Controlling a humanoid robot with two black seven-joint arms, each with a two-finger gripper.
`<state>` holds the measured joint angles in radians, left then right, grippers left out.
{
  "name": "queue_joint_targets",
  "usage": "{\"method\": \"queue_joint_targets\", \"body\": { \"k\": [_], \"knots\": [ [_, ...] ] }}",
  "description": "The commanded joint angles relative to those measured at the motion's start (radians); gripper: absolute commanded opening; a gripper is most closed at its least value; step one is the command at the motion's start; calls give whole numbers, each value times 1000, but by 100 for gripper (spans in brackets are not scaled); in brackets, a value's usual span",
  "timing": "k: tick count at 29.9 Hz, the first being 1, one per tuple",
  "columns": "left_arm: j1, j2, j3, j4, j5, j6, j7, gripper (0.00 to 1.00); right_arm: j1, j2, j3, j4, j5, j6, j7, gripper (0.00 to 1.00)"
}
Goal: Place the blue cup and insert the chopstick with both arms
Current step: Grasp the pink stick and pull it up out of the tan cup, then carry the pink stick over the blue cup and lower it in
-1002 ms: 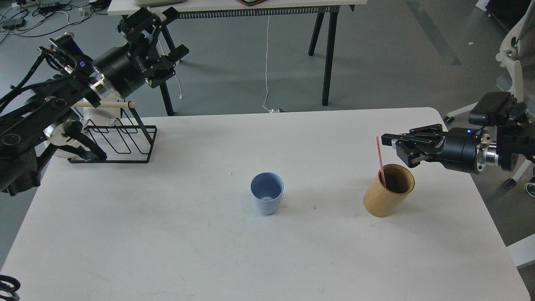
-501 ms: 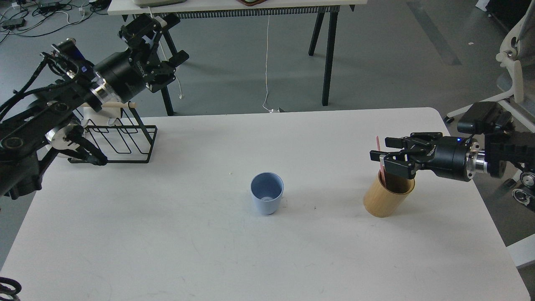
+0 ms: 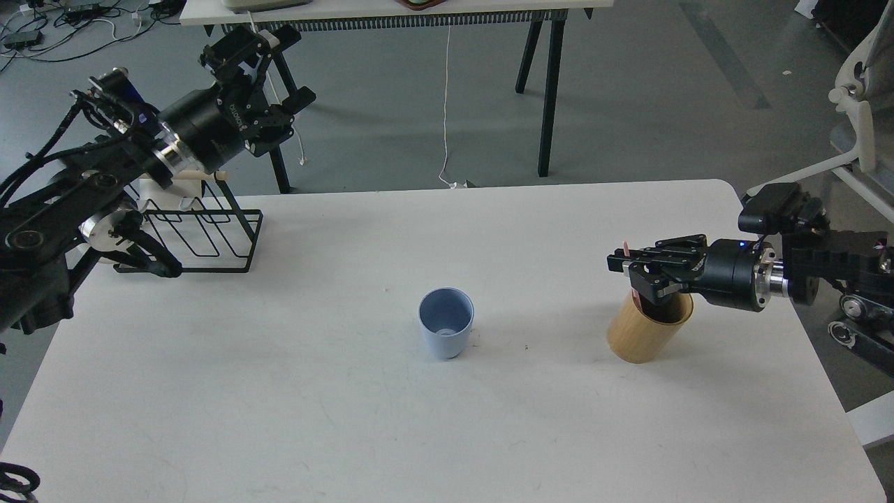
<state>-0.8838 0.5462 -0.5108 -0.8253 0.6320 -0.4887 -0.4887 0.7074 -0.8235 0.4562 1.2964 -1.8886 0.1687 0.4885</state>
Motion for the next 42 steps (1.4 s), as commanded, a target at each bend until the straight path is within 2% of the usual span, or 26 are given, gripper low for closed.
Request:
{"method": "queue_joint_targets", "body": {
  "k": [1,9,20,26,29,37,42],
  "knots": [
    [3,0,0,0,0,0,0,99,3,-2,1,1,-1,0,0,2],
    [3,0,0,0,0,0,0,99,9,-25,18,7,3,-1,0,0],
    [5,0,0,0,0,0,0,99,21,-95,165,64,40,6,0,0],
    [5,0,-2,0,-3,0,0,99,127,-98,190,107,98,8,0,0],
    [20,9,-2,0,-8,0,0,99,181,-65,188,112,153,2,0,0],
    [51,27,-3,77,-11,0,0,99,193,211,164,95,161,-5,0,0],
    [80,38,-3,87,-11,0,0,99,199,328,93,-15,132,-24,0,0]
  ]
}}
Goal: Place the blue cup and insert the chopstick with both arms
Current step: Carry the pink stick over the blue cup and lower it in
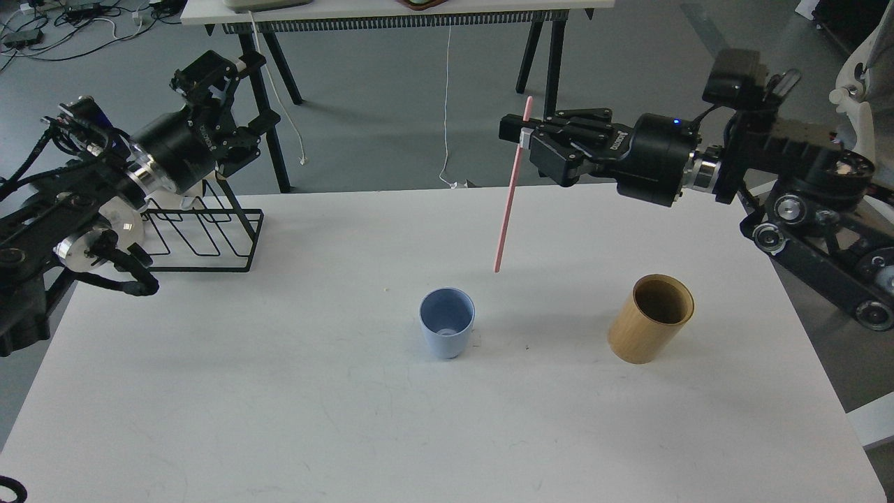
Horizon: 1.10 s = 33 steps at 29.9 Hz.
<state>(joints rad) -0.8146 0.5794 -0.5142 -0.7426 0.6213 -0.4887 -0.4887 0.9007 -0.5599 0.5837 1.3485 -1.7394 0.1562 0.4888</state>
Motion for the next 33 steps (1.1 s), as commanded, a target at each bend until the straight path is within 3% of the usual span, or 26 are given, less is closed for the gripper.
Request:
{"method": "queue_joint_targets", "body": {
  "k": [1,9,23,25,27,29,31,32,33],
  "knots": [
    [17,5,0,5,0,0,0,99,7,87,-41,-101,-17,-15,0,0],
    [23,3,0,5,0,0,0,99,37,248,-84,-249,-22,-18,0,0],
    [28,2,0,5,0,0,0,99,37,305,-128,-307,-63,-20,0,3],
    [28,2,0,5,0,0,0,99,35,307,-136,-307,-61,-20,0,17],
    [28,3,0,5,0,0,0,99,30,307,-139,-302,-60,-20,0,42],
    [28,3,-1,5,0,0,0,99,26,307,-139,-299,-60,-20,0,59],
    [28,3,-7,5,0,0,0,99,24,307,-139,-296,-58,-20,0,86],
    [28,2,-13,5,-2,0,0,99,21,305,-137,-296,-57,-21,0,94],
    [28,0,-18,5,-2,0,0,99,17,305,-139,-295,-55,-21,0,94]
  ]
}}
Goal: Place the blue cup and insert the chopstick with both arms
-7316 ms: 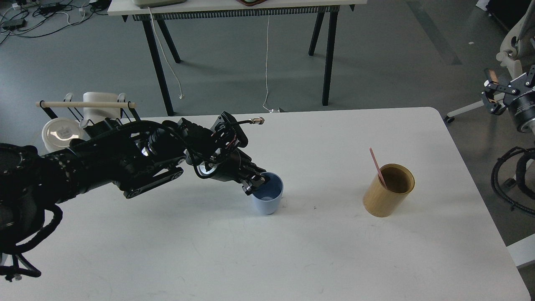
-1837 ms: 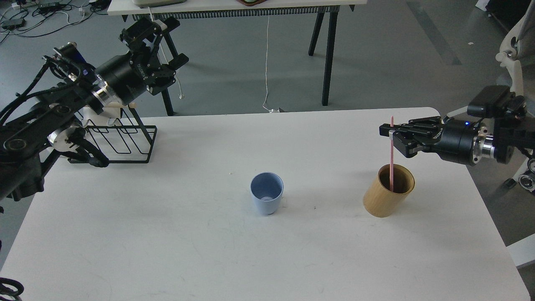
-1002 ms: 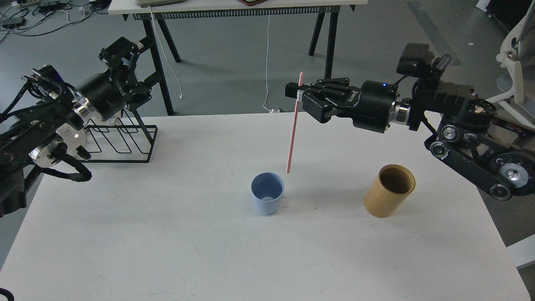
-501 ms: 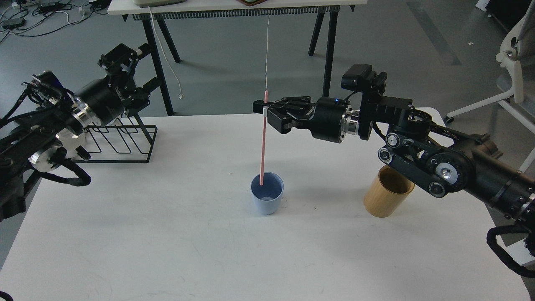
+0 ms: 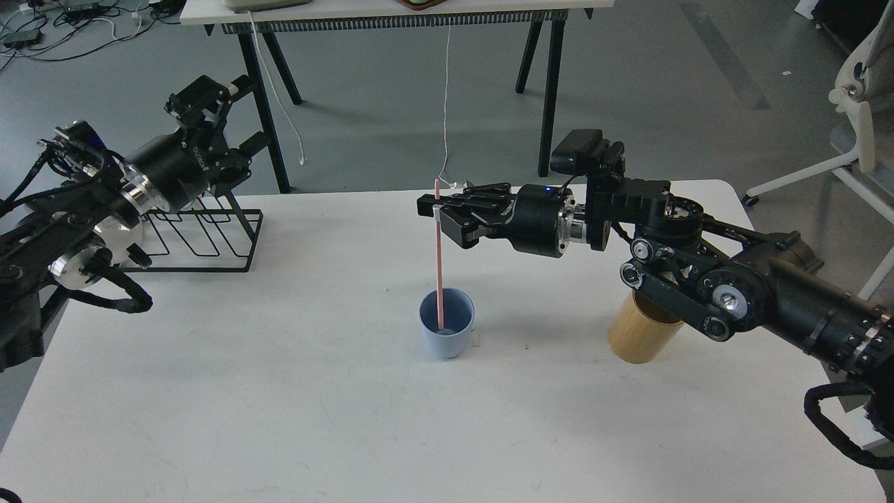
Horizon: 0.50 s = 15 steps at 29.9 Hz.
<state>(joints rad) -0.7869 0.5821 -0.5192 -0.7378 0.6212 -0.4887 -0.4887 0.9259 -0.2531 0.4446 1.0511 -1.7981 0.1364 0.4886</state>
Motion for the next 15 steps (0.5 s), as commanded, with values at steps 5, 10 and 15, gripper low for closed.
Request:
{"method": "queue_joint_targets", "body": {
  "k": [5,10,15],
  "knots": [
    [0,-10,-15,0,0,0,0,99,-12,-8,5,6,8,-1,0,96],
    [0,-8,-15,-2,0,0,0,99,-12,-11,63,35,77,-3,0,96],
    [0,-8,-16,-6,-1,0,0,99,-10,-23,127,63,339,-3,0,96]
  ]
}}
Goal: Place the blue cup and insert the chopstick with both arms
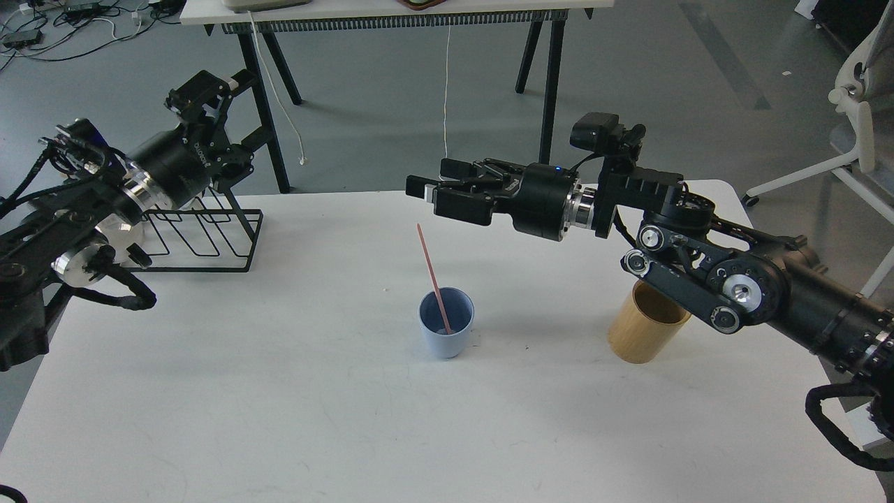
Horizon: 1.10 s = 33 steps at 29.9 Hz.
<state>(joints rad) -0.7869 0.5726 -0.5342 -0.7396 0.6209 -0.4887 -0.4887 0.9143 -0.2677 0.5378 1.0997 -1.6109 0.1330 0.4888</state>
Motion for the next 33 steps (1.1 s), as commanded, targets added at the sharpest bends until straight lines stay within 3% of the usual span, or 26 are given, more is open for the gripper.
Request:
{"method": "queue_joint_targets", "body": {
  "k": [1,6,12,16,21,33],
  "knots": [
    [-2,1,-1,-6,-1,0,0,99,2,-10,50,16,207,0,0,96],
    [-2,4,-26,-14,-10,0,0,99,-15,-65,142,6,449,11,0,96],
    [26,4,-118,-43,-61,0,0,99,-57,-192,154,3,964,22,0,98],
    [63,4,-147,-86,-66,0,0,99,-118,-212,162,-1,1201,59,0,98],
    [103,3,-156,-101,-67,0,0,99,-204,-225,201,11,1322,88,0,98],
    [155,6,-224,-110,-67,0,0,99,-270,-192,295,12,1324,89,0,99]
  ]
}}
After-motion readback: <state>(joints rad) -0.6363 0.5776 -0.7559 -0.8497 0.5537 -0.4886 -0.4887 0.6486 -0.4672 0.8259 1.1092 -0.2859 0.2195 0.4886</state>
